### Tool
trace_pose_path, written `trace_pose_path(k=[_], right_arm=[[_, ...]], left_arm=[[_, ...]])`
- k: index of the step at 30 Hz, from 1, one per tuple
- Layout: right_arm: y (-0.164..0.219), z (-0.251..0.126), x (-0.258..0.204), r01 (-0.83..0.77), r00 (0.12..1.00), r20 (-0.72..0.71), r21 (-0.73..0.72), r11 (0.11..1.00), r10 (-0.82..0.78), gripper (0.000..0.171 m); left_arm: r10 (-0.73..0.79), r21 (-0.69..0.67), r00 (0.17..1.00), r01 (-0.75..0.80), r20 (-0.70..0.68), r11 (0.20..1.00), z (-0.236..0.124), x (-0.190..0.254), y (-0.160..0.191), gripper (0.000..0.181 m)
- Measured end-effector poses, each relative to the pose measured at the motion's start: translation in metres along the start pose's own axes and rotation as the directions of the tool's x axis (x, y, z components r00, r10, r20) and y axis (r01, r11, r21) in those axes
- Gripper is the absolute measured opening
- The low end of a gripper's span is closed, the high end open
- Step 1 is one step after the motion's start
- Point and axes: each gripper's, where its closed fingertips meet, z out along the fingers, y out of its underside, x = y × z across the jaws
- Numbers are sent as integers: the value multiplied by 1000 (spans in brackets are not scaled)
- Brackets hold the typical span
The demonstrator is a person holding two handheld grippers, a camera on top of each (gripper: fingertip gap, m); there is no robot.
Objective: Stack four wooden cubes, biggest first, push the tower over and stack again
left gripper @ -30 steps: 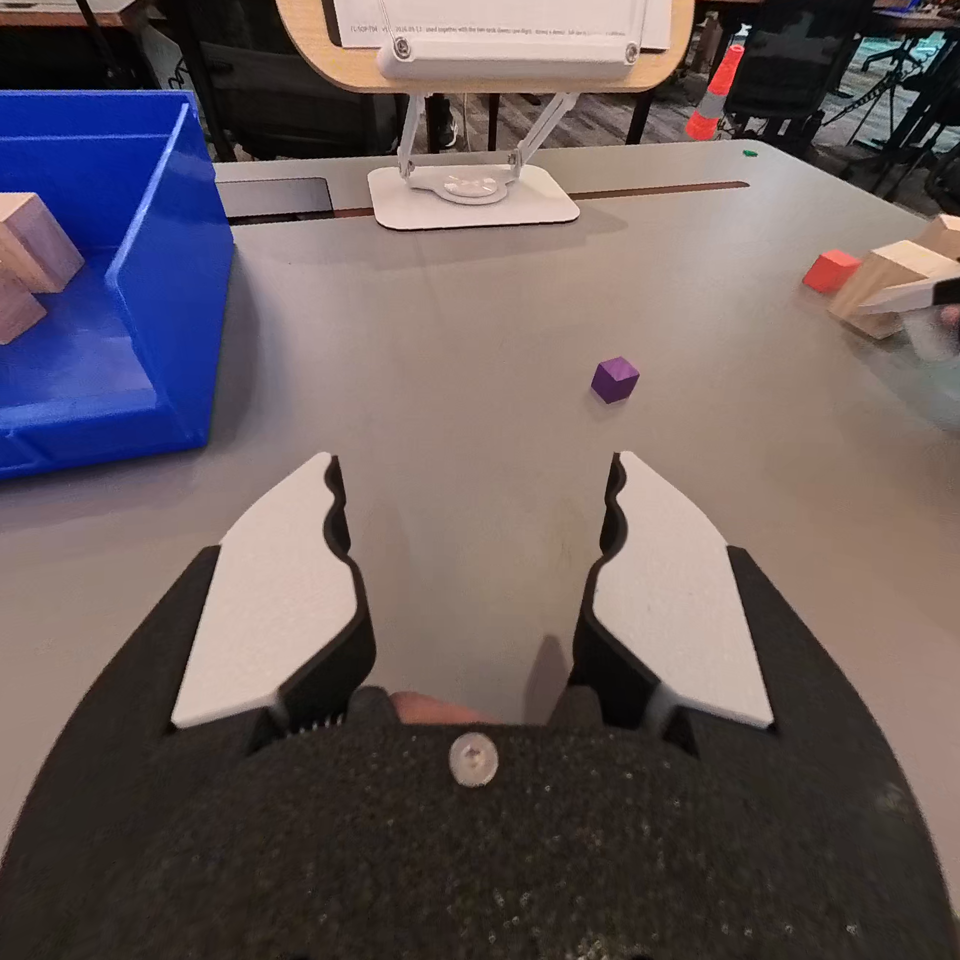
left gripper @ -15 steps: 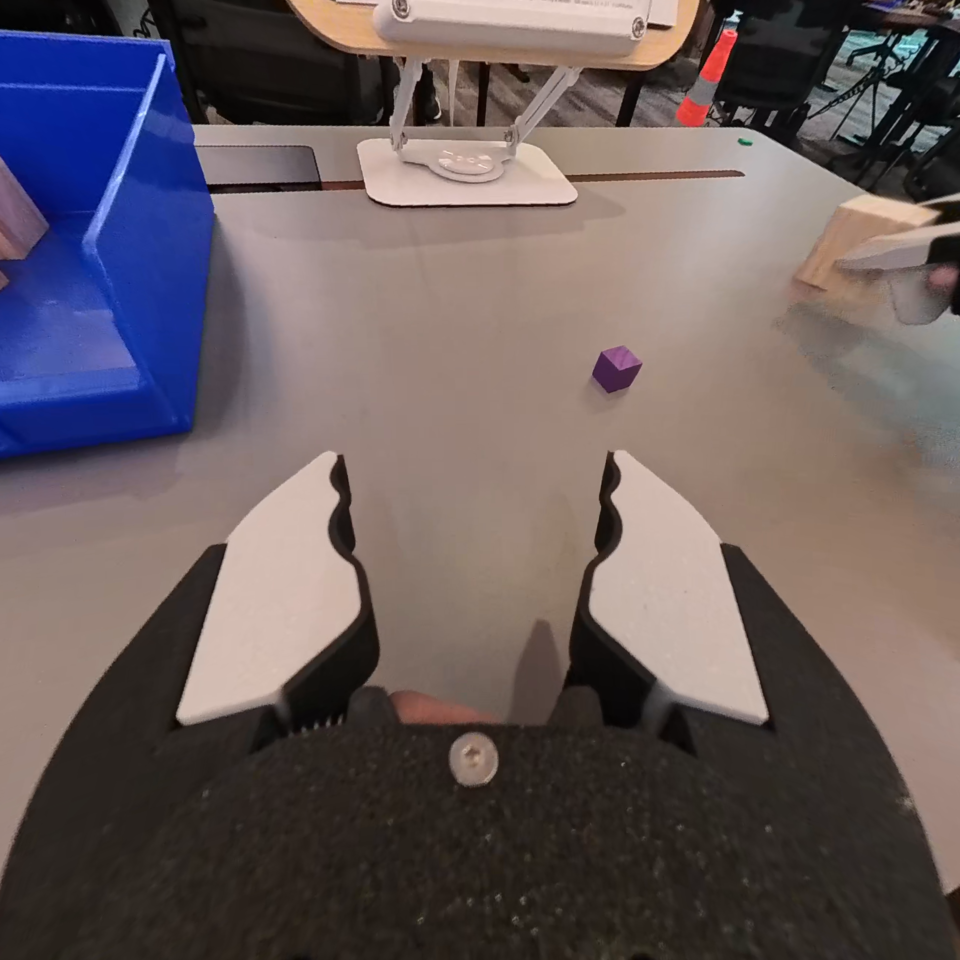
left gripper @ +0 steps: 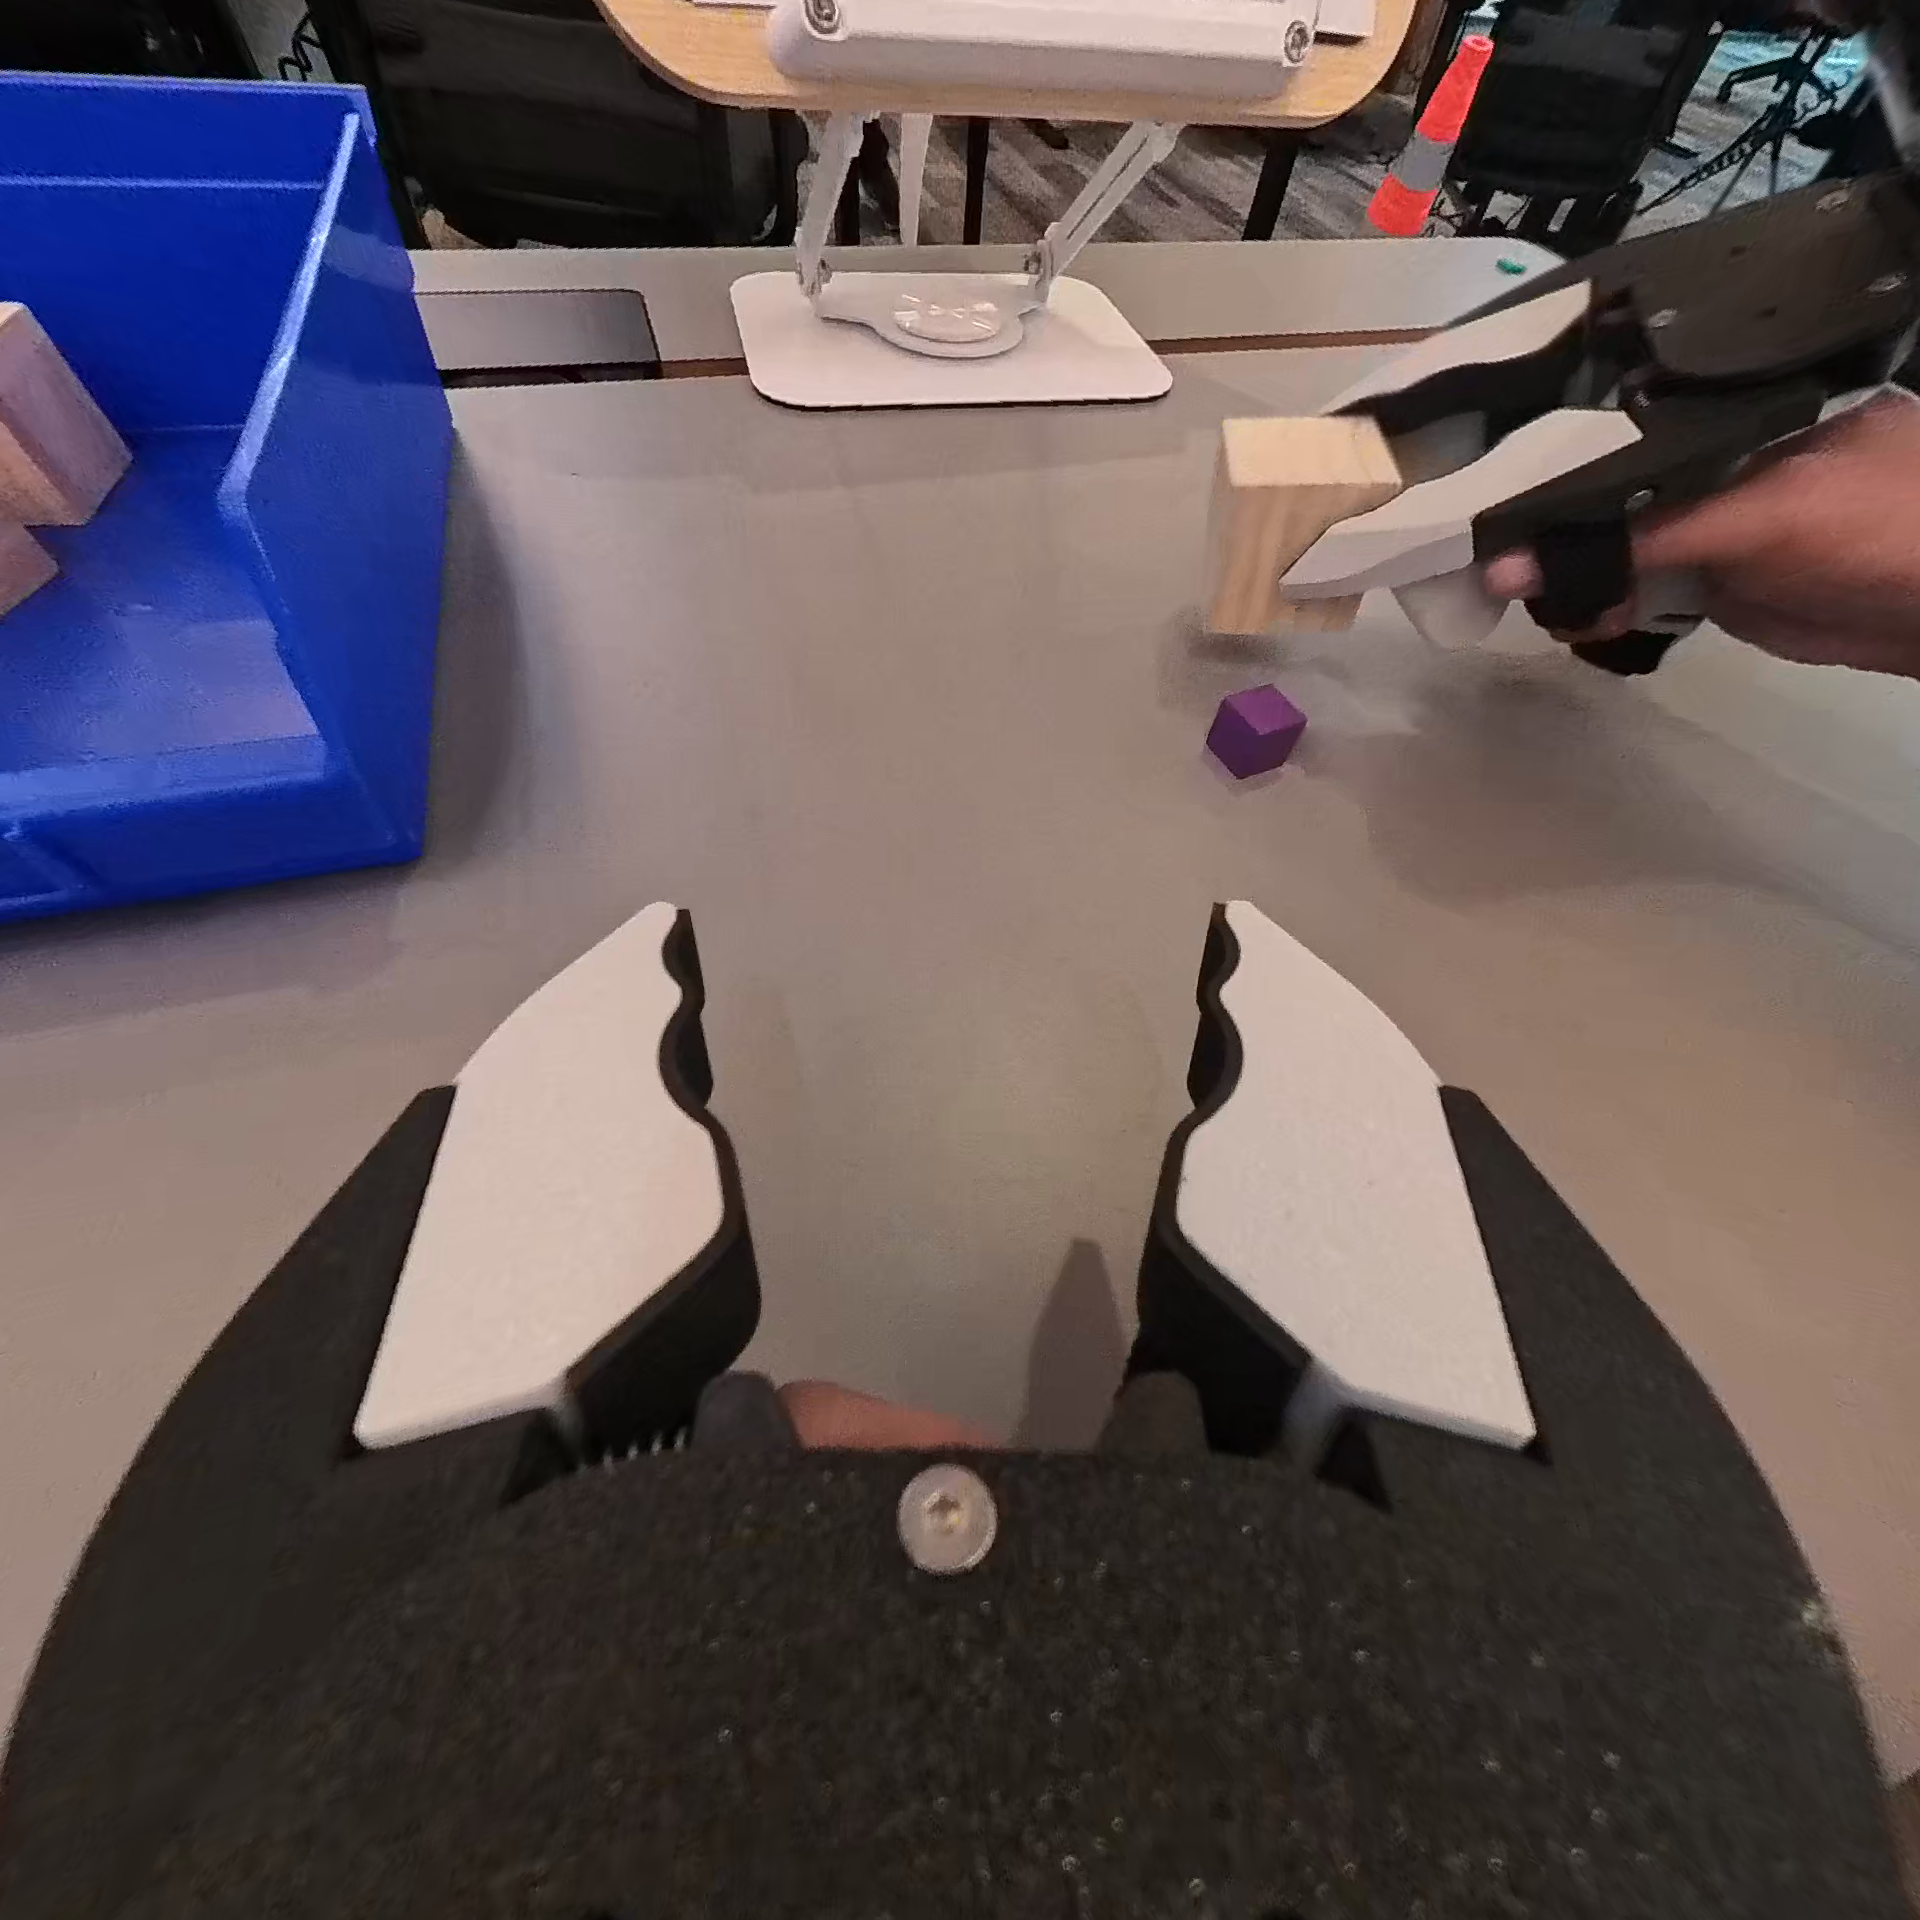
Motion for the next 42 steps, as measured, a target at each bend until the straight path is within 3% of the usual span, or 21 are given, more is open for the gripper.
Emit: trace_pose_path(k=[12, 25, 28, 32, 36, 39, 42], right_arm=[[8, 14, -35, 111, 962, 251, -11, 994, -105, 62], [9, 12, -31, 155, 957, 248, -10, 988, -148, 63], [-3, 1, -32, 158, 962, 218, 38, 987, -162, 74], [-21, -34, -26, 130, 986, 89, 93, 987, -138, 74], [-21, -92, -30, -24, 988, -149, 147, 989, 46, 76], [3, -139, -44, -162, 903, -365, 197, 967, 225, 73], [36, -164, -72, -341, 789, -443, 262, 903, 426, 82]], left_arm=[[-6, -23, 1000, 5, -17, 1000, 5, 1, 6, 90], [1, -31, 1000, -2, -22, 1000, 6, 4, 6, 90], [3, -29, 1000, -4, -24, 1000, 5, 5, 6, 90], [7, -27, 1000, -7, -24, 1000, 5, 5, 5, 90], [4, -29, 999, -5, -34, 1000, 6, 6, 6, 90], [2, -21, 999, -3, -34, 1000, 7, 6, 6, 91], [-1, -20, 1000, 0, -31, 1000, 8, 6, 6, 91]])
